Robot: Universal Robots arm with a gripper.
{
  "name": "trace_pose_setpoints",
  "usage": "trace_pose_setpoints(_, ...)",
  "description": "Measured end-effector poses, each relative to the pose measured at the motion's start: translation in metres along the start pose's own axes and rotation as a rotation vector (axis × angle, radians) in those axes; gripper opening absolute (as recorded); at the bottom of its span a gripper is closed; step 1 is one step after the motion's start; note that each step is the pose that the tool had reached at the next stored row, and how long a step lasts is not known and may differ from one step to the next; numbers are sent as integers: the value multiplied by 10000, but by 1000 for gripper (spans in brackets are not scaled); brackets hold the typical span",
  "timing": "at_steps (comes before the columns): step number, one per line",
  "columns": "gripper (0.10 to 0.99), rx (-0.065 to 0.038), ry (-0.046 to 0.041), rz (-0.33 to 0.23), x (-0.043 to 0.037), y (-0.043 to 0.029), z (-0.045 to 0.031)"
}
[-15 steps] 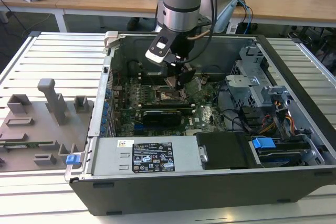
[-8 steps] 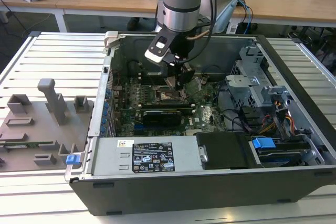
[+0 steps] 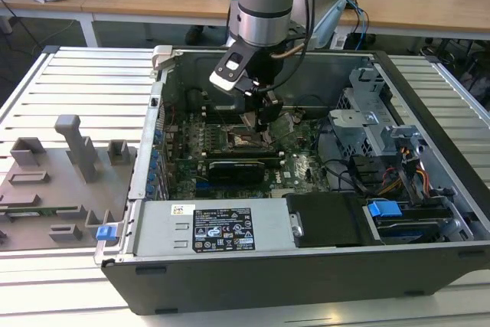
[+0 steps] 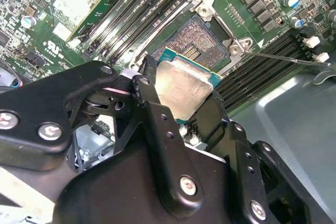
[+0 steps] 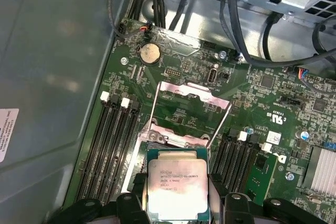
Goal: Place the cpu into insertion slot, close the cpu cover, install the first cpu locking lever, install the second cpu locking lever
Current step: 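Place the cpu into insertion slot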
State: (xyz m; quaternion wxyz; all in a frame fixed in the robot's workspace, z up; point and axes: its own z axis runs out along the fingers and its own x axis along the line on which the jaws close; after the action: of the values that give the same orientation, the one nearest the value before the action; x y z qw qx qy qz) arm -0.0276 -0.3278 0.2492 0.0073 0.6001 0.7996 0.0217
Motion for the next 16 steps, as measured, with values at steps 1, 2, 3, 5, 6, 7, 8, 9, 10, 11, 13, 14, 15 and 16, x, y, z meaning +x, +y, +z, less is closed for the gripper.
trace_pose_setpoints(1,545,-1,-2,52,0,0,0)
trace_pose_setpoints(2,545,-2,-6,136,0,0,1)
trace_pose_setpoints(3,545,-3,-11,236,0,0,1)
trace_pose_setpoints(5,545,-5,-17,359,0,0,2)
trace_pose_setpoints(6,545,-7,-25,511,0,0,3)
trace_pose_setpoints(7,545,-7,-29,585,0,0,3)
trace_pose_setpoints(8,545,-9,-31,650,0,0,4)
trace_pose_setpoints(9,545,-8,-32,663,0,0,4)
trace_pose_setpoints(10,545,-10,-33,706,0,0,5)
trace_pose_setpoints(11,545,-12,-37,774,0,0,6)
trace_pose_setpoints(13,545,-11,-75,1167,0,-1,9)
trace_pose_setpoints(14,545,-11,-97,1377,0,-1,9)
trace_pose_setpoints(15,545,-10,-114,1538,0,0,9)
trace_pose_setpoints(16,545,-11,-125,1670,0,0,10)
